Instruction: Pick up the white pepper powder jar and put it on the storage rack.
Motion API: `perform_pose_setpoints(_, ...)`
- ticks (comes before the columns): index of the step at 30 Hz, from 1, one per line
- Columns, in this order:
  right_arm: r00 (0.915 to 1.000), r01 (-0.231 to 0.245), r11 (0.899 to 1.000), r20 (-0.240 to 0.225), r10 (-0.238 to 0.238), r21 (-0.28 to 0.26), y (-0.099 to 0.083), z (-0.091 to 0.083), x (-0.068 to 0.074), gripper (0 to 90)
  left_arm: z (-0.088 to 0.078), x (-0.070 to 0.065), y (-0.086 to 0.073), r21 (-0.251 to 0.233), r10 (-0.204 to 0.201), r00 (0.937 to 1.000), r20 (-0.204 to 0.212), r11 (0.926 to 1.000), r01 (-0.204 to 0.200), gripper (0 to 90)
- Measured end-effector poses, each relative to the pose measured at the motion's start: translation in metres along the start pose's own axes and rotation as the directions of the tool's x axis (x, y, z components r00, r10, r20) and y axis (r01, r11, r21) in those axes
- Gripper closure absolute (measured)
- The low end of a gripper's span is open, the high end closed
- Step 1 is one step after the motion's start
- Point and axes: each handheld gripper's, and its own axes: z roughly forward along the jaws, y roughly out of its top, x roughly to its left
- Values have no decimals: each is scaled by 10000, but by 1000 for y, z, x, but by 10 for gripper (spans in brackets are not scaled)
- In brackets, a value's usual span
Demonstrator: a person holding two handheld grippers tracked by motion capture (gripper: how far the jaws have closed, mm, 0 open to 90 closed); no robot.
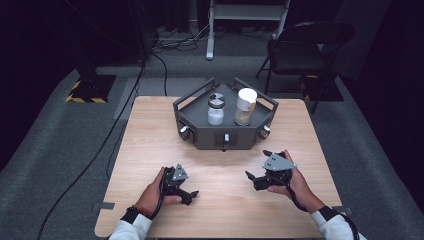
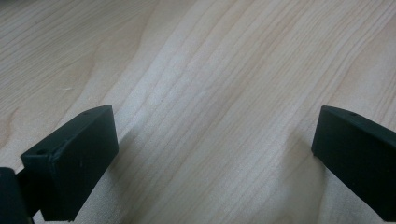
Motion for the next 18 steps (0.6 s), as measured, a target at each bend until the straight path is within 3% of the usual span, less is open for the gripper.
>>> perform_pose_setpoints(18,9936,-913,9869,-547,993,1331,-21,1,-23,36,0,0,0,-5,19,10000,15,10000,-19,0)
